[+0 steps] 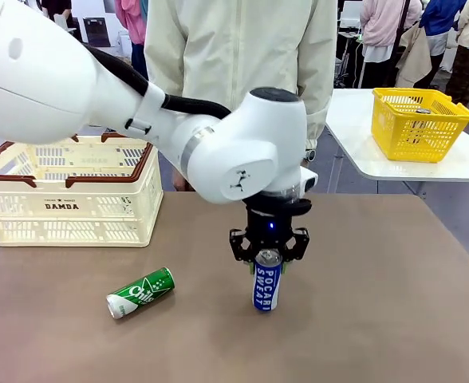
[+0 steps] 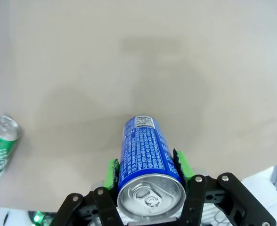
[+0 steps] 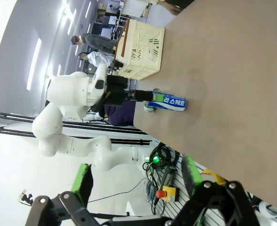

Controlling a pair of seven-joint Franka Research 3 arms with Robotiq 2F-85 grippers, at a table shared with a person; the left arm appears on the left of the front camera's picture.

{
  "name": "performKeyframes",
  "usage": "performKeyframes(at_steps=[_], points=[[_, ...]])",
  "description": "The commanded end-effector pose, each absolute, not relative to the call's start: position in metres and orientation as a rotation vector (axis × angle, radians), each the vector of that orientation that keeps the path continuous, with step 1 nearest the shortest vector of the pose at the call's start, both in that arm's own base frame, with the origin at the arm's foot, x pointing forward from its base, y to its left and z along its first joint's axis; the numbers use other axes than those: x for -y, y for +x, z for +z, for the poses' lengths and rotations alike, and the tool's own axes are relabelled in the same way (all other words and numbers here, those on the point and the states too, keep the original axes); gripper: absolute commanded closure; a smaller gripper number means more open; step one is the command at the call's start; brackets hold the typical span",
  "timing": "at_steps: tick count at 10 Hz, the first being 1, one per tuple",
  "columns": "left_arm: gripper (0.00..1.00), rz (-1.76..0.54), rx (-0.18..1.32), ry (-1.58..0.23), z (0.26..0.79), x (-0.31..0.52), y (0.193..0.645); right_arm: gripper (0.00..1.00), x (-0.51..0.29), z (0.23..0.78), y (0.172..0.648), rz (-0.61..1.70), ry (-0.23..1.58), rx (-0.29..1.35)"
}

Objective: Place the drinks into the Shopping basket.
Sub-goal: Pick up one drink and place it into the Shopping basket.

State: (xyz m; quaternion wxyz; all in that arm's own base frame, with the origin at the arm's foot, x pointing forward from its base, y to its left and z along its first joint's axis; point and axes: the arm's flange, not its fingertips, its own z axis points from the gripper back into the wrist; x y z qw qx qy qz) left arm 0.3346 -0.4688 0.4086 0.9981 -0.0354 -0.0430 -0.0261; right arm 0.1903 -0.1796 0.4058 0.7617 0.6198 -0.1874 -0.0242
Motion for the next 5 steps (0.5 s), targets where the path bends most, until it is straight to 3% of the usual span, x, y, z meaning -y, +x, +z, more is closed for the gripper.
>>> performKeyframes(at_steps=[1,5], points=[[1.00,-0.148,0.071,-0.124,0.476,0.414,0.340,0.00,0.179,0.412,0.192,-0.062,1.360,0.417],[1.00,-0.137,0.142,-0.198,0.594,0.324,0.339,0.00,0.179,0.412,0.192,-0.062,1.360,0.417]])
